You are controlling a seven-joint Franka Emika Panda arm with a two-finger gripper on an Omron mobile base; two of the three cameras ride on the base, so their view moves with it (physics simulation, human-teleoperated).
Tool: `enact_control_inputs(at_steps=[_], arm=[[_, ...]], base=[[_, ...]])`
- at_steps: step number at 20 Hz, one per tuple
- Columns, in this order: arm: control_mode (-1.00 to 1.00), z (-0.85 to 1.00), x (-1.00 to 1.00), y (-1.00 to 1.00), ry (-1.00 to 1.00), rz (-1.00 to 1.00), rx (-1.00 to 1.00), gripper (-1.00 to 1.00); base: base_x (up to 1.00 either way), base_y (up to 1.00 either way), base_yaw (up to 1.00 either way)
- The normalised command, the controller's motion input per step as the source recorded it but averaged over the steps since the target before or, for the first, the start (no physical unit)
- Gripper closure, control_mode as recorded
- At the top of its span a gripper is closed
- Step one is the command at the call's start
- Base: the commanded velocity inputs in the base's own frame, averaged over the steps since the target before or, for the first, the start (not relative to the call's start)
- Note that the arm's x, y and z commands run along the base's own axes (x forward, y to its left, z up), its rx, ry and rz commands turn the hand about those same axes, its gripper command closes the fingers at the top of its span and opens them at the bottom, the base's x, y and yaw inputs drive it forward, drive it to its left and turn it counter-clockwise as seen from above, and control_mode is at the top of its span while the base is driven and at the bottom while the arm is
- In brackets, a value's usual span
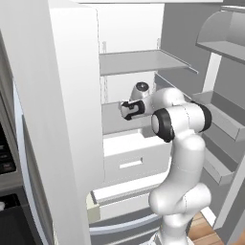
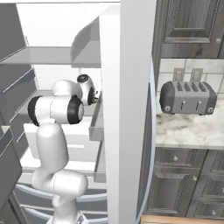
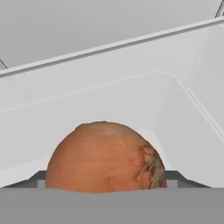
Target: Grab the onions from the fridge, place them in the blender, close the lid, and turn on the blender to create a marinade.
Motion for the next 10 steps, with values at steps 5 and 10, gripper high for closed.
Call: enact_control_inputs(at_steps=[5, 10], arm=[[-1.0, -0.41, -0.28, 0.06, -0.05, 0.0, 0.0, 1.0], [-1.0, -0.05, -0.91, 0.08, -0.09, 0.0, 0.0, 1.0]], base=[[0.0, 0.0, 0.0], [0.0, 0.0, 0.0]])
